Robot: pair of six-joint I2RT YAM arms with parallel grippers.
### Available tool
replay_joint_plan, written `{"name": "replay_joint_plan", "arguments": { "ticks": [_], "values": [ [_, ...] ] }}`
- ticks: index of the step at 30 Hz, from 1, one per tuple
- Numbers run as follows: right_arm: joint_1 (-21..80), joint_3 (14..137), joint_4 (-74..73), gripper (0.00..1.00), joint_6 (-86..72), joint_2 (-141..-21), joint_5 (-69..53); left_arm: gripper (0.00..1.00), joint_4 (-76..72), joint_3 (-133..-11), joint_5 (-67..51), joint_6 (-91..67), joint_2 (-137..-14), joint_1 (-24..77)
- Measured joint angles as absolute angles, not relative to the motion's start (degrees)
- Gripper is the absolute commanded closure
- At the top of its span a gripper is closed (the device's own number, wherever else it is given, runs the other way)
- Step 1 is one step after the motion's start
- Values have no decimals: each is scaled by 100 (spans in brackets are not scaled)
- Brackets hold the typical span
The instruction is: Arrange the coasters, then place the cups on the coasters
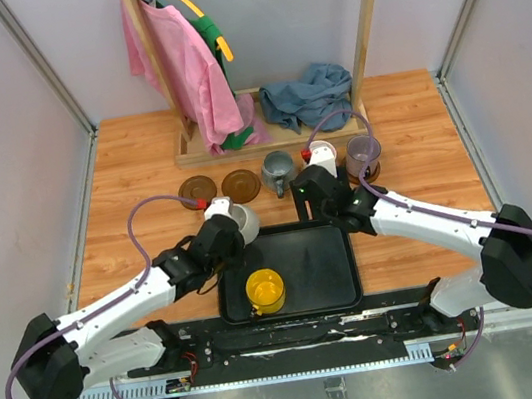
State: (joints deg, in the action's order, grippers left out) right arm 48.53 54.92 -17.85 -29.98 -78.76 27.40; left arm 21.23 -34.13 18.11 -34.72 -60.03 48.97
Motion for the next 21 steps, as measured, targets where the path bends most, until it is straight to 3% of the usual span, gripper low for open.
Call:
{"name": "replay_joint_plan", "arguments": {
  "ticks": [13, 21],
  "values": [
    [4851, 5360, -1802, 17, -2978, -7352, 3234, 100, 2294, -4630, 2633, -3022, -7260, 4829],
    [4823, 5212, -1804, 16, -2917, -7057, 3332, 99, 2185, -5131, 2526, -2722, -8125, 3918]
  ]
}}
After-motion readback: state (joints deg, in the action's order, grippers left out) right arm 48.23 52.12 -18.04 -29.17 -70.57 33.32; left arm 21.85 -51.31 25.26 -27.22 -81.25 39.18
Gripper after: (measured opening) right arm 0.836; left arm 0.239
